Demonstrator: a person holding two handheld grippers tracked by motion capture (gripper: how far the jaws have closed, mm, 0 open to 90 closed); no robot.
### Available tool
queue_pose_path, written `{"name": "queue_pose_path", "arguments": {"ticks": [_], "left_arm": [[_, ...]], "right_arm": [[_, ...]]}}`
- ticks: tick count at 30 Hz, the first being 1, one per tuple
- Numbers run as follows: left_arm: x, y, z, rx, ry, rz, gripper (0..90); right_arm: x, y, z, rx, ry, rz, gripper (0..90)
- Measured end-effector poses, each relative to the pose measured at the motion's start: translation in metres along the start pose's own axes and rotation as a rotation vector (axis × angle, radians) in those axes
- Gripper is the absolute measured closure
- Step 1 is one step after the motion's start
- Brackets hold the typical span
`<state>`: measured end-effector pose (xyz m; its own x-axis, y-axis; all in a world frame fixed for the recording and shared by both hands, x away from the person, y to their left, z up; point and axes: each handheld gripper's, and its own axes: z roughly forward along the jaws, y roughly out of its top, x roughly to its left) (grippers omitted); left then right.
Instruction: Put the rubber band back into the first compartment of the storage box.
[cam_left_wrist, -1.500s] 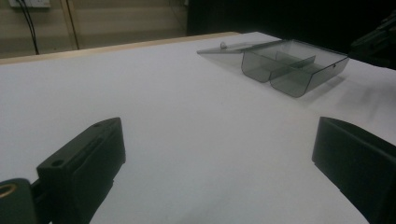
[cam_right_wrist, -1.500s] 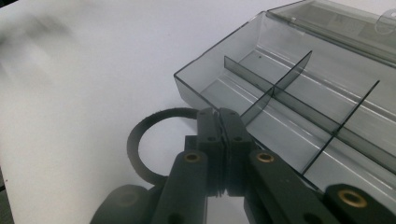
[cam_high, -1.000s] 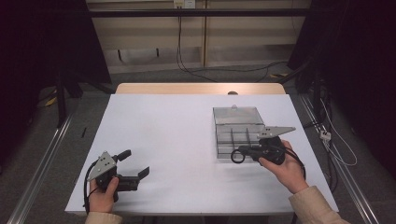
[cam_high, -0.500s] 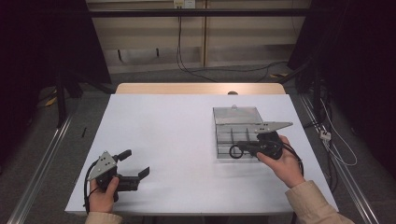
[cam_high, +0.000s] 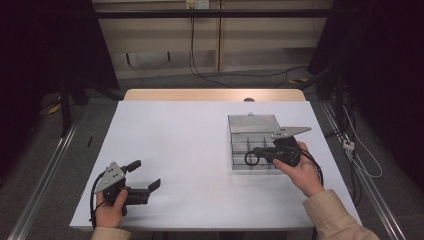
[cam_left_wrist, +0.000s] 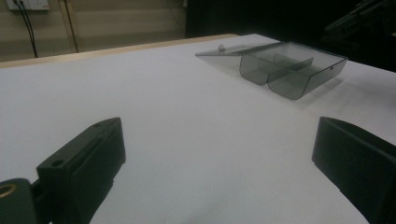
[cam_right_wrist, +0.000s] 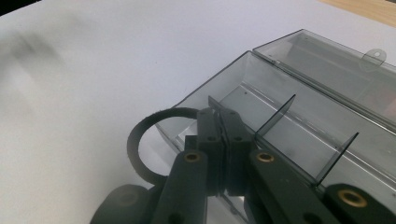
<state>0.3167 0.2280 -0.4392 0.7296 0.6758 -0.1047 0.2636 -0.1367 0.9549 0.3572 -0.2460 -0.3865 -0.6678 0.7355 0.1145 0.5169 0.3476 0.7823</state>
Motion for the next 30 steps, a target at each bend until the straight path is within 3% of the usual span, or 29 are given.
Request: {"name": "queue_pose_path", "arguments": {"ticks": [30], "left_arm": [[0.000, 0.000, 0.000, 0.013, -0.004, 0.010, 2.4]], "right_arm": [[-0.014, 0.011, 0.014, -0.004, -0.029, 0.008, 89.0]]}}
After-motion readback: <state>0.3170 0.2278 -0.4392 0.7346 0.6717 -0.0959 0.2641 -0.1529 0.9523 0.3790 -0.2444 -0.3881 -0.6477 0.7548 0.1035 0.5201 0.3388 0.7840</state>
